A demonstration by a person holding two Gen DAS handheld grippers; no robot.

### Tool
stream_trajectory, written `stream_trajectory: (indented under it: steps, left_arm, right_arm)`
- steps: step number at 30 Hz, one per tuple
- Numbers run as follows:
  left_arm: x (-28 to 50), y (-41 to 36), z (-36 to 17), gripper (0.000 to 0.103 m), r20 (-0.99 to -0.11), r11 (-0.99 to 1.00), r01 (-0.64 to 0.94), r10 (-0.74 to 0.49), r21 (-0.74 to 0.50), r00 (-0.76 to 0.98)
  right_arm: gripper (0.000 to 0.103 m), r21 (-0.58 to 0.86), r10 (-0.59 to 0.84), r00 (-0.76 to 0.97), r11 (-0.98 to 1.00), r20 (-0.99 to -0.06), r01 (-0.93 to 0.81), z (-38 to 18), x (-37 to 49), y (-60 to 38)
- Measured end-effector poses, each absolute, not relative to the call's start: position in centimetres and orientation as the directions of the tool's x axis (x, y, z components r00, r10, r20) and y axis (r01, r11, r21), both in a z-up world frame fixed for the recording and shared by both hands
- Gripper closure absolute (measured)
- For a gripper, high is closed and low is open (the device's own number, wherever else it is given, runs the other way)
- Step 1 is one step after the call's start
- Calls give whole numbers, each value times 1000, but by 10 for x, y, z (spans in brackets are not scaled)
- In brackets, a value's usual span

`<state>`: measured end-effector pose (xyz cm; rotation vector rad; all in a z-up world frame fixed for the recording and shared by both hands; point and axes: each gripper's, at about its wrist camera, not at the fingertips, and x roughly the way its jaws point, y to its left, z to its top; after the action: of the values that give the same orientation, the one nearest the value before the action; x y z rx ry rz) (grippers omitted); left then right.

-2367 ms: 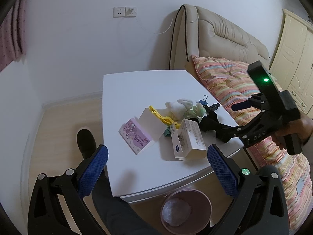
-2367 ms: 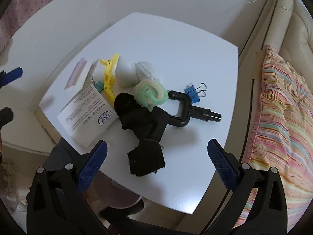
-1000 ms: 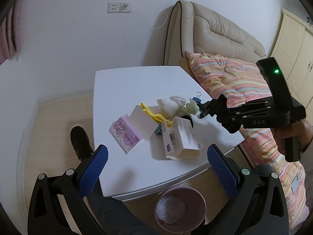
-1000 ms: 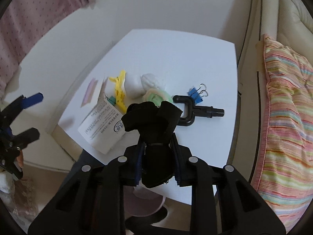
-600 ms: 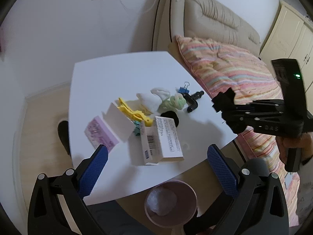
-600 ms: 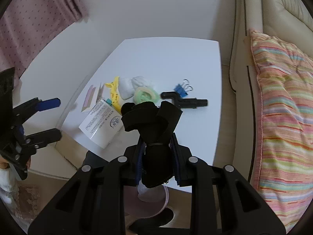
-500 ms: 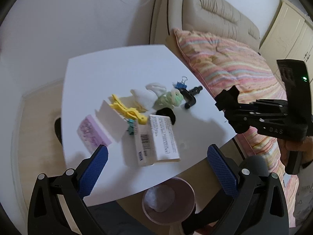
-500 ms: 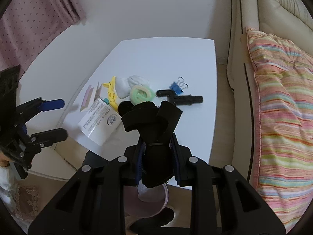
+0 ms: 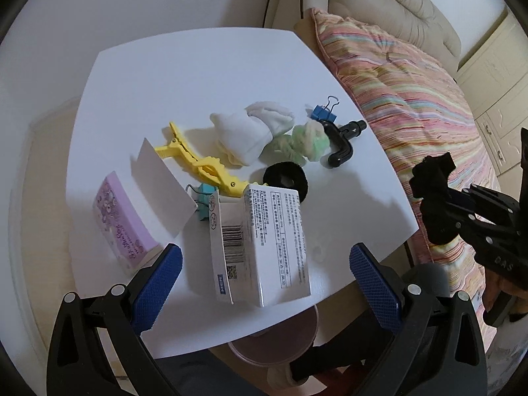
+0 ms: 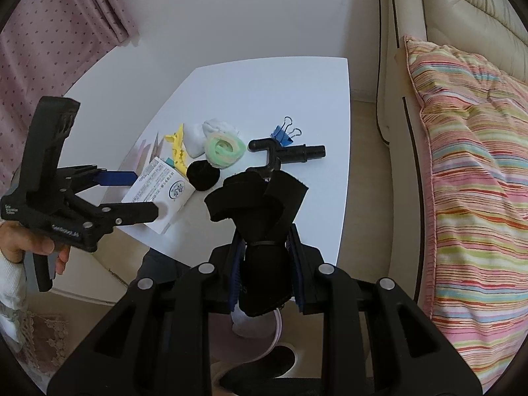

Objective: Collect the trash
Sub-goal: 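Lift the black sock with the right gripper while the left gripper grasps the white MEN box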

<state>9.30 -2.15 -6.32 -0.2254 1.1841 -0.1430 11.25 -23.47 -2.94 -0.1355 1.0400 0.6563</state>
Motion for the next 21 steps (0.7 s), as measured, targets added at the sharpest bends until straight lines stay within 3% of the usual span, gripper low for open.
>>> stream_trajectory:
  steps: [8,10,12,17,21]
  left_arm:
    - [96,-23,-68,6,-899,962,-11,-251,-273,359]
    - [96,-23,-68,12,-897,961,-12,-255,-278,362]
    - [97,-23,-69,27,-897,960,-17,-254,-279,361]
    - [94,-24,-69,48,-895,959,-8,-261,-283,361]
    - [92,-27,-67,51,-889,959,11,-267,-284,371]
  right_arm:
    - [78,198,444,326,795,-835,-573,-31,111,-230]
    - [78,198,443,323,793,-836,-575,-32,111,-228]
    - [78,198,442,321,793,-838,-577,-33,110,-227]
    - [78,197,441,316,791,-840,-579,-35,109,-224]
    - [78,196,439,315,791,-842,-580,-36,109,-223]
